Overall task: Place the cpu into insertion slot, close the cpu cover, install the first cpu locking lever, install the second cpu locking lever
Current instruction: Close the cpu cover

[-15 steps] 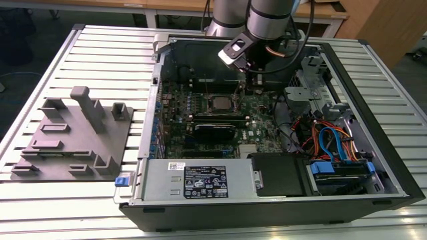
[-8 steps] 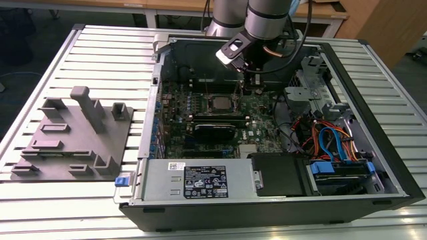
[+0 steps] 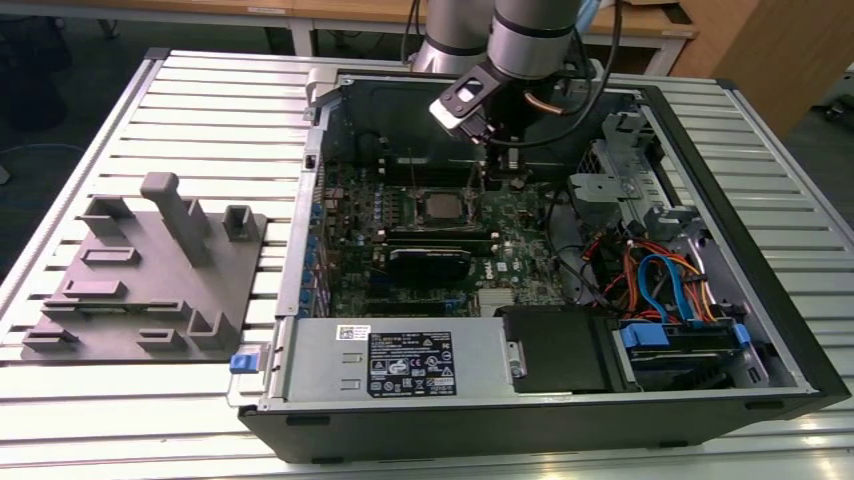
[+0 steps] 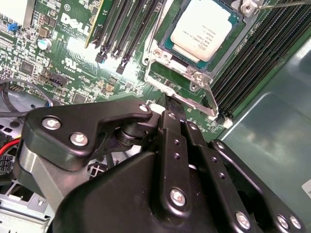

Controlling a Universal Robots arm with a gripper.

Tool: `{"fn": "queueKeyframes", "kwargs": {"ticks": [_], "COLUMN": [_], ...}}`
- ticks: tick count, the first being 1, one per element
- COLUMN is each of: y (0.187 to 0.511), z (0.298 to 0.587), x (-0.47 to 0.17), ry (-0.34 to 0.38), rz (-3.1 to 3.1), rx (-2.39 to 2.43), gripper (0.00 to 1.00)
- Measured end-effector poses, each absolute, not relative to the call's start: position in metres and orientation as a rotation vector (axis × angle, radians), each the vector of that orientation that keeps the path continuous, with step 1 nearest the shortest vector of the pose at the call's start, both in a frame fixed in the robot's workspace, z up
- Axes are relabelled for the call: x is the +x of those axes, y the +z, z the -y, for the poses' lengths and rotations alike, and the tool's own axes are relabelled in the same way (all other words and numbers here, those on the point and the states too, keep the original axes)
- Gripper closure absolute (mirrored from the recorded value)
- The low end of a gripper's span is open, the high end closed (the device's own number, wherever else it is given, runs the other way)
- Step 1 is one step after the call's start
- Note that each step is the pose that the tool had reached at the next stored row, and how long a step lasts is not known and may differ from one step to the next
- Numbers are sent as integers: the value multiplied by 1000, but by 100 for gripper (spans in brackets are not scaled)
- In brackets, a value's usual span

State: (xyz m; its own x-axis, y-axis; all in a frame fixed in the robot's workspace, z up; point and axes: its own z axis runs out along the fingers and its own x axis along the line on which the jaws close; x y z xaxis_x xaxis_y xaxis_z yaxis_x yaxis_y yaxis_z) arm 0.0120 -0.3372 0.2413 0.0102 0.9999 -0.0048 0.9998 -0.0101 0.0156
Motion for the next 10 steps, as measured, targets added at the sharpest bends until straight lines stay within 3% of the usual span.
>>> {"fn": "queueKeyframes", "kwargs": {"ticks": [10], "y": [241], "z": [337], "x": [7], "ry": [12], "rz": [-2200], "rx": [2222], "gripper": [90]}}
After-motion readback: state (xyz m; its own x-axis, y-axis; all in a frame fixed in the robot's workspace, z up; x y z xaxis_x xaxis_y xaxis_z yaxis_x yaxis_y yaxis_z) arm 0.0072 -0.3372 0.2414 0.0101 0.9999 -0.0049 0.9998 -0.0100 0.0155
